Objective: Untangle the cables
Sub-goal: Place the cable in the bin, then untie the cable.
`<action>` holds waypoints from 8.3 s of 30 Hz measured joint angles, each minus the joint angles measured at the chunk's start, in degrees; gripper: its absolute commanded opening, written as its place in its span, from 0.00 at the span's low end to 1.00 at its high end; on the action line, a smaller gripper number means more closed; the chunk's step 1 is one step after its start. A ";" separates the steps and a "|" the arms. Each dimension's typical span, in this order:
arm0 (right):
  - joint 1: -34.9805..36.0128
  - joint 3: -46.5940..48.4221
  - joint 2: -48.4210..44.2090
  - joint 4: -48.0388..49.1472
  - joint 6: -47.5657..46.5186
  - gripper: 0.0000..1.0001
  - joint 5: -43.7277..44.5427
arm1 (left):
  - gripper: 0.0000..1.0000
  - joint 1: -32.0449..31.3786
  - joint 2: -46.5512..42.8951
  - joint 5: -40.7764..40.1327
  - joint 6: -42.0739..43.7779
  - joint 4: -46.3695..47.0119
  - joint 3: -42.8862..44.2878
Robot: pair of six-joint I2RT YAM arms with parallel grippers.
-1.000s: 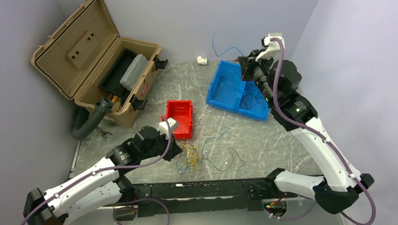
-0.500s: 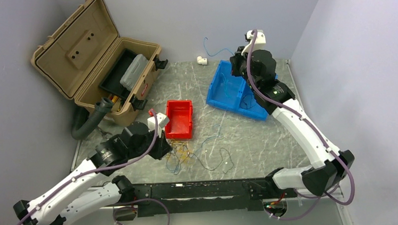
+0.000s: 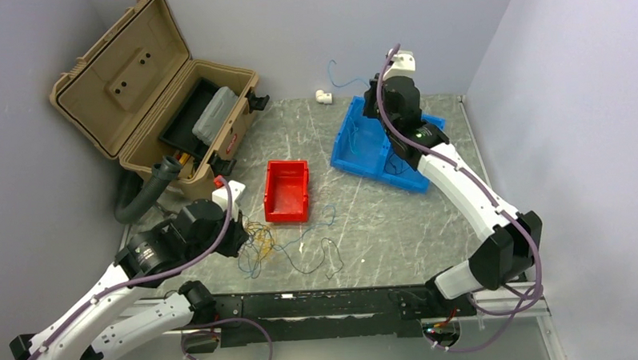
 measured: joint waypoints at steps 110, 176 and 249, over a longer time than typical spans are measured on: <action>-5.31 -59.93 -52.94 19.74 10.25 0.05 -65.94 | 0.00 -3.82 30.97 32.81 13.07 29.92 13.90; -3.39 -41.90 -46.84 -18.56 31.19 0.00 21.40 | 0.00 -3.50 22.25 13.38 12.94 70.99 -18.34; -5.27 -58.80 -56.59 -28.44 34.73 0.55 -11.91 | 0.00 -9.38 65.11 25.68 2.71 54.36 18.93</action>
